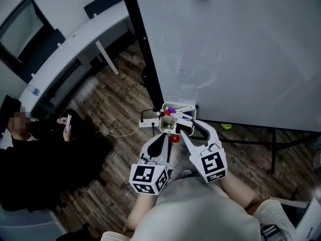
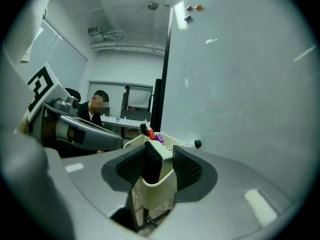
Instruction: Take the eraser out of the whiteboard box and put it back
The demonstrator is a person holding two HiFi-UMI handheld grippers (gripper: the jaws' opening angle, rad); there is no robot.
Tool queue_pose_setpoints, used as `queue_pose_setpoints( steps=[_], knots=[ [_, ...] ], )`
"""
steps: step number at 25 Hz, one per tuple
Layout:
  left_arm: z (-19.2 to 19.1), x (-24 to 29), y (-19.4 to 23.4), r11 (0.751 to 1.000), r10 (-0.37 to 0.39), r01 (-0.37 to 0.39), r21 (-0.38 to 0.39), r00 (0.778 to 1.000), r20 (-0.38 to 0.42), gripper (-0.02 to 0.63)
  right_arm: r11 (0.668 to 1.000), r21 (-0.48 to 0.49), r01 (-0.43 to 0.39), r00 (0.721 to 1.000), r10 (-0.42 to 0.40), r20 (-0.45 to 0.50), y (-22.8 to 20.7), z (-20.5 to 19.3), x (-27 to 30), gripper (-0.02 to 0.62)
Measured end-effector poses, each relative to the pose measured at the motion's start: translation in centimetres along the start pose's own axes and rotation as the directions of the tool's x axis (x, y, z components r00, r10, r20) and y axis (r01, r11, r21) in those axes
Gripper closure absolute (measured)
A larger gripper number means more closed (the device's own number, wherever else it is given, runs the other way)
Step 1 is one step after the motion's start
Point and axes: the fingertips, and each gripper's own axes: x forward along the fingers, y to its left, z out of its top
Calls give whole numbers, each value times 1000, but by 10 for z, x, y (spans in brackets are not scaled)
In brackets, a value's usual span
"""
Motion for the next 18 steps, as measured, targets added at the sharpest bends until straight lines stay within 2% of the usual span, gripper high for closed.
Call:
queue_pose_setpoints(
  steps=[18],
  knots=[
    [-2, -9, 1, 1000, -17, 17, -5, 1000, 0, 604, 998, 12, 55, 998, -55, 39, -3, 11, -11, 423]
  ],
)
